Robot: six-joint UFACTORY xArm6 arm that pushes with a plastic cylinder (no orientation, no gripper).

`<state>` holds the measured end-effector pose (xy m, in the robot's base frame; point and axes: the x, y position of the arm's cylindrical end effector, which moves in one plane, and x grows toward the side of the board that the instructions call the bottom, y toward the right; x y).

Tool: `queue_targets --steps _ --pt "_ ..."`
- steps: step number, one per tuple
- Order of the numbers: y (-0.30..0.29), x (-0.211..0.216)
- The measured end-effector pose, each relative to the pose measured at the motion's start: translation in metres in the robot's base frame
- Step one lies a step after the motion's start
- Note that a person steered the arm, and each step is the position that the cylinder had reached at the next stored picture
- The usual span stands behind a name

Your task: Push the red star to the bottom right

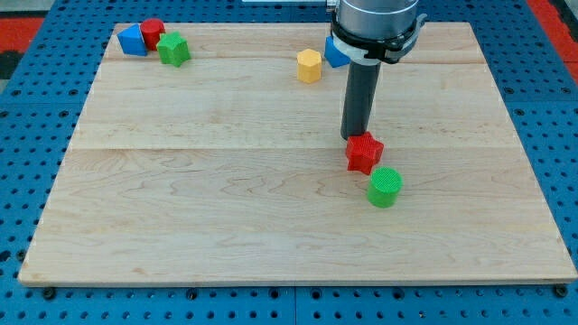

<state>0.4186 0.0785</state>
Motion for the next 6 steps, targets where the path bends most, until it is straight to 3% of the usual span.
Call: queue_targets --steps 1,4,6 --pt "-0.038 0.02" --pt "0.077 0.022" --pt "0.086 0.048"
